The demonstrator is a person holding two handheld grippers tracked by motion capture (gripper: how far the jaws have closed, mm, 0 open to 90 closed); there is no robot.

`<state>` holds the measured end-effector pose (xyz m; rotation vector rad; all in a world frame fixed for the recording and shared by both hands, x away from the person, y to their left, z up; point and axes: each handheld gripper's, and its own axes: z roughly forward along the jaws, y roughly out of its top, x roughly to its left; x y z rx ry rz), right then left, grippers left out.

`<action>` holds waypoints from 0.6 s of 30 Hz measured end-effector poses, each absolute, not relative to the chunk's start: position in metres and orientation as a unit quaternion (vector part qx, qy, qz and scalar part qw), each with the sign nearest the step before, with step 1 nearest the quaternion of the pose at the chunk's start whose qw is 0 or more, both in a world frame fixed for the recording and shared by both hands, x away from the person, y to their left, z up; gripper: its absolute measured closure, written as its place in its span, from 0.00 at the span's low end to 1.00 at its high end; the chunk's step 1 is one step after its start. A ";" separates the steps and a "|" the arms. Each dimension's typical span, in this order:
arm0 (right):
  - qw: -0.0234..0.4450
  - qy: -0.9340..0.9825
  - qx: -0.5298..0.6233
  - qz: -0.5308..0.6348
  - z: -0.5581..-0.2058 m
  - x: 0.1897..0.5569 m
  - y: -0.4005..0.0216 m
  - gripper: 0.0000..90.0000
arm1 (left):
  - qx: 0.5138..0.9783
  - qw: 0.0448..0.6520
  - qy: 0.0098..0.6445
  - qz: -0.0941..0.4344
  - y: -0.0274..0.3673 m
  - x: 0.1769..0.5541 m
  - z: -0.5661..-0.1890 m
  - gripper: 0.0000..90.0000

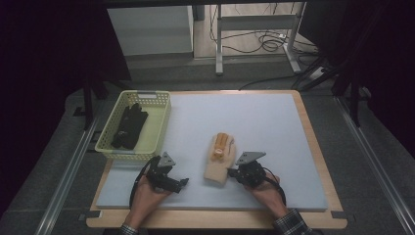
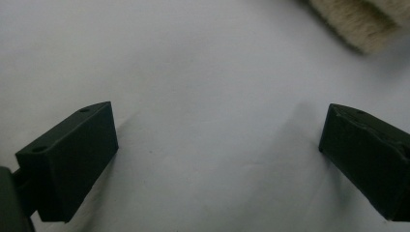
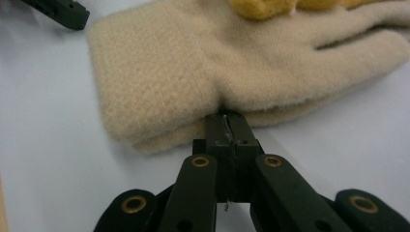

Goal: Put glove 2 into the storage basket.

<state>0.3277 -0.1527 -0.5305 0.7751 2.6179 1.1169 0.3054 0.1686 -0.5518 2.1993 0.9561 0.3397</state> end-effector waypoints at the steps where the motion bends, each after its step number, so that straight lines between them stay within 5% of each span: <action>1: 0.097 0.883 0.262 0.377 -0.531 0.328 -0.150 0.98 | 0.850 0.352 0.369 0.131 0.169 0.305 -0.552 0.00; 18: 0.113 0.885 0.242 0.381 -0.535 0.337 -0.099 0.98 | 0.850 0.352 0.370 0.131 0.169 0.305 -0.552 0.00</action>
